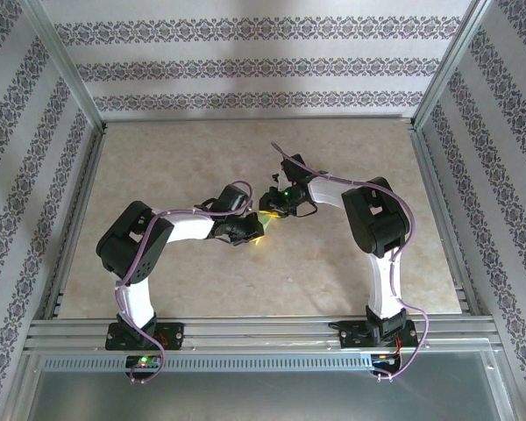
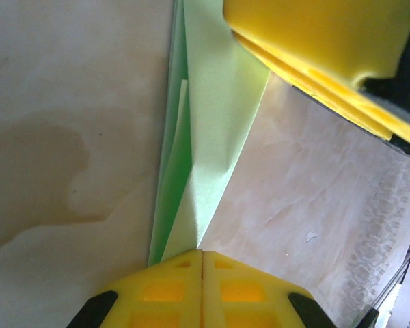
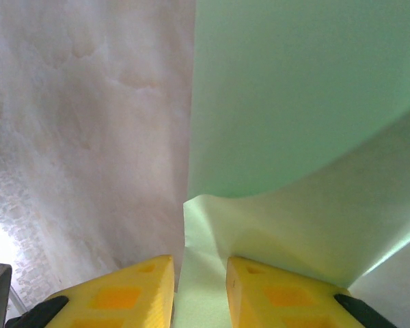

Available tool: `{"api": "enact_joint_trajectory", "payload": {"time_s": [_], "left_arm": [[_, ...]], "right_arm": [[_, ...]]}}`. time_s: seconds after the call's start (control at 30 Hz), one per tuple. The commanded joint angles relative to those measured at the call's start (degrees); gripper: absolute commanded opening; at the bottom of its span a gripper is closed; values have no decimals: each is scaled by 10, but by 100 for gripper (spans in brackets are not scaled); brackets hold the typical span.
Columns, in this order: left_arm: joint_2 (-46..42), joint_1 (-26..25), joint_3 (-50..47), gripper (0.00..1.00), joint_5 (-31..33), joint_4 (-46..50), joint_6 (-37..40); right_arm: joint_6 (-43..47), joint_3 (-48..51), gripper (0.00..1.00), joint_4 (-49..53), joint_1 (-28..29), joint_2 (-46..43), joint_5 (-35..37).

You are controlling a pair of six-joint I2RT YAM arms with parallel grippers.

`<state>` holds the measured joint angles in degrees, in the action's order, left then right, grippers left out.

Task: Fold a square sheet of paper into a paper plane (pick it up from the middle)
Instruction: Fifth fold the wing at the center of the table.

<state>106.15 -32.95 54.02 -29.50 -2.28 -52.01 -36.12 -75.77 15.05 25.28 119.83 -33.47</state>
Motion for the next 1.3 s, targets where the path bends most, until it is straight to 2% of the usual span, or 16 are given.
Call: {"api": "enact_joint_trajectory", "payload": {"time_s": [0.0, 0.53, 0.9, 1.1, 1.27], "left_arm": [[14, -5, -13, 7, 3, 9, 6], [14, -9, -34, 7, 2, 34, 8], [-51, -17, -88, 7, -13, 29, -5], [-96, -14, -42, 7, 1, 62, 26], [-80, -6, -13, 7, 20, 22, 17]], "right_arm": [[0, 5, 31, 46, -5, 31, 52], [-2, 4, 31, 47, -5, 32, 53], [-3, 4, 31, 48, -5, 32, 54], [-4, 4, 31, 48, -5, 32, 55], [-5, 4, 32, 47, -5, 31, 56]]}}
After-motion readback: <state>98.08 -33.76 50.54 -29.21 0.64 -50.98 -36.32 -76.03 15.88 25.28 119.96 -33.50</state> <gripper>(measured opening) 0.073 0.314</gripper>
